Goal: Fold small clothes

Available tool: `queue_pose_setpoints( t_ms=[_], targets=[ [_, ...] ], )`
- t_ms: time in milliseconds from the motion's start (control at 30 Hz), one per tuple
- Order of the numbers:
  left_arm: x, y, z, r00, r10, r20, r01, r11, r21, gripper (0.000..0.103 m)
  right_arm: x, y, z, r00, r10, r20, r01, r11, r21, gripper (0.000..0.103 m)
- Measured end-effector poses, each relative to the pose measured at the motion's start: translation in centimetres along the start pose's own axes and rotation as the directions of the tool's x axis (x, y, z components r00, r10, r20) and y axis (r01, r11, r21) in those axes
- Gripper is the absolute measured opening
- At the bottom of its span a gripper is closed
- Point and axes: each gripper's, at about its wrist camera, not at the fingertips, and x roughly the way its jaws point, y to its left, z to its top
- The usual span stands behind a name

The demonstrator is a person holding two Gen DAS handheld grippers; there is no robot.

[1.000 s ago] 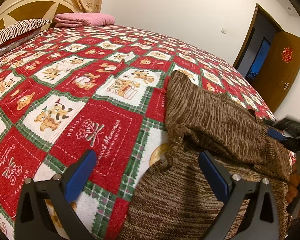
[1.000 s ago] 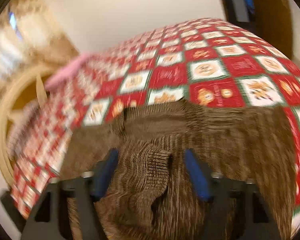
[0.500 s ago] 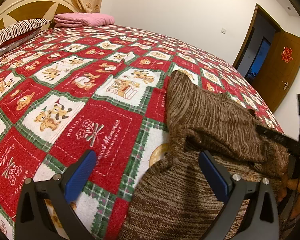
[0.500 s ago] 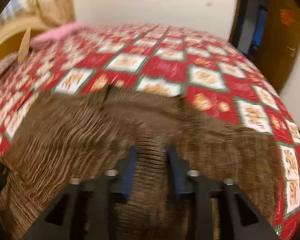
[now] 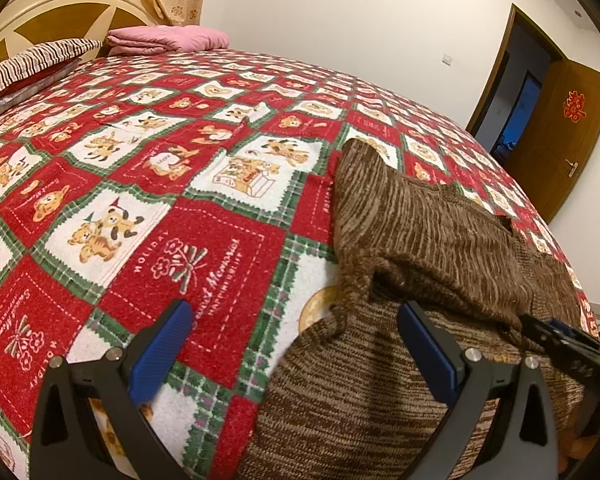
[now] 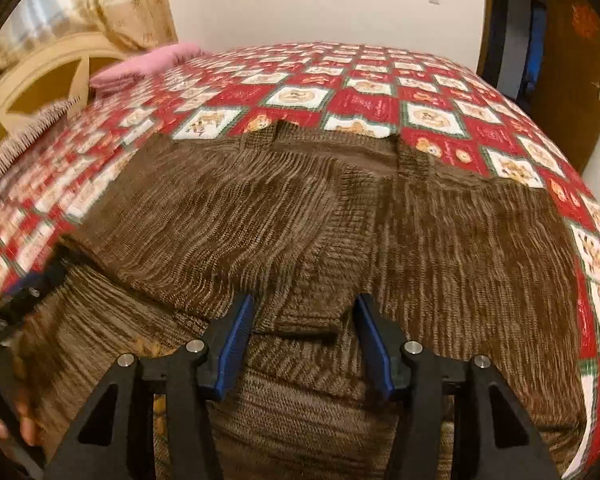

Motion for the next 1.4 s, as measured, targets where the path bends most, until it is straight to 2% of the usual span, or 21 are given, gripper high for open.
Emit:
queue_pose_setpoints(
  t_ms=[67, 233, 333, 400, 467, 533, 633, 767, 867, 967, 1100, 1167, 1267, 1400],
  targets=[
    [0.0, 0.0, 0.0, 1.000, 0.003, -0.003, -0.003, 1.000, 0.003, 0.103, -0.7, -1.1, -0.4, 1.000, 0.027, -0.013, -0.026, 0.998, 0.054, 0.053],
    [0.1, 0.1, 0.0, 1.000, -0.010, -0.009, 0.010, 1.000, 0.006, 0.103, -5.3, -0.5, -3.9, 0.995, -0.085, -0.050, 0.083, 0.996, -0.037, 0.053],
    [-0.1, 0.2, -0.1, 1.000, -0.020, -0.014, 0.021, 1.000, 0.013, 0.103, -11.0, -2.0, -7.4, 0.997, -0.065, 0.043, 0.064, 0.998, 0.014, 0.054],
    [-0.3, 0.0, -0.3, 0.999, -0.017, -0.030, 0.018, 0.999, 0.050, 0.103, -15.3, -3.3, -9.5, 0.990, -0.090, 0.109, 0.085, 0.995, 0.050, 0.054],
    [-0.8, -0.6, -1.0, 0.998, 0.006, -0.058, 0.002, 0.990, 0.139, 0.103, -19.3, -5.0, -11.6, 0.981, -0.127, 0.147, 0.114, 0.989, 0.089, 0.054],
    [-2.3, -1.1, -2.3, 0.998, 0.019, -0.060, -0.005, 0.974, 0.228, 0.103, -22.9, -6.6, -13.8, 0.976, -0.148, 0.161, 0.130, 0.985, 0.116, 0.054],
    [-5.1, -0.6, -4.5, 0.998, -0.026, -0.054, 0.040, 0.958, 0.283, 0.103, -26.7, -7.5, -16.7, 0.981, -0.122, 0.151, 0.104, 0.987, 0.122, 0.054],
    [-8.9, 0.1, -7.0, 0.997, -0.070, -0.046, 0.081, 0.932, 0.354, 0.103, -27.0, -7.1, -19.6, 0.995, -0.079, 0.068, 0.073, 0.993, 0.088, 0.054],
    [-12.0, 0.4, -8.6, 0.997, -0.081, -0.020, 0.082, 0.898, 0.433, 0.103, -25.7, -6.4, -21.5, 0.996, -0.086, -0.007, 0.087, 0.995, 0.044, 0.054],
    [-14.2, 1.2, -9.4, 0.995, -0.094, -0.020, 0.092, 0.877, 0.472, 0.103, -23.9, -6.1, -24.0, 0.993, -0.082, -0.080, 0.088, 0.994, 0.068, 0.054],
    [-15.4, 2.6, -8.9, 0.994, -0.098, -0.038, 0.105, 0.890, 0.443, 0.103, -21.5, -6.3, -27.0, 0.988, -0.078, -0.137, 0.098, 0.984, 0.147, 0.053],
    [-15.4, 3.3, -8.6, 0.995, -0.097, -0.037, 0.104, 0.899, 0.425, 0.103, -21.4, -5.2, -27.4, 0.980, -0.143, -0.136, 0.155, 0.985, 0.081, 0.052],
    [-15.5, 3.9, -8.8, 0.995, -0.089, -0.042, 0.098, 0.904, 0.415, 0.103, -21.0, -3.5, -28.0, 0.968, -0.169, -0.186, 0.172, 0.985, 0.002, 0.052],
    [-15.8, 4.4, -9.7, 0.993, -0.089, -0.080, 0.115, 0.896, 0.430, 0.103, -20.5, -3.7, -28.6, 0.966, -0.122, -0.229, 0.141, 0.987, 0.070, 0.052]
  ],
)
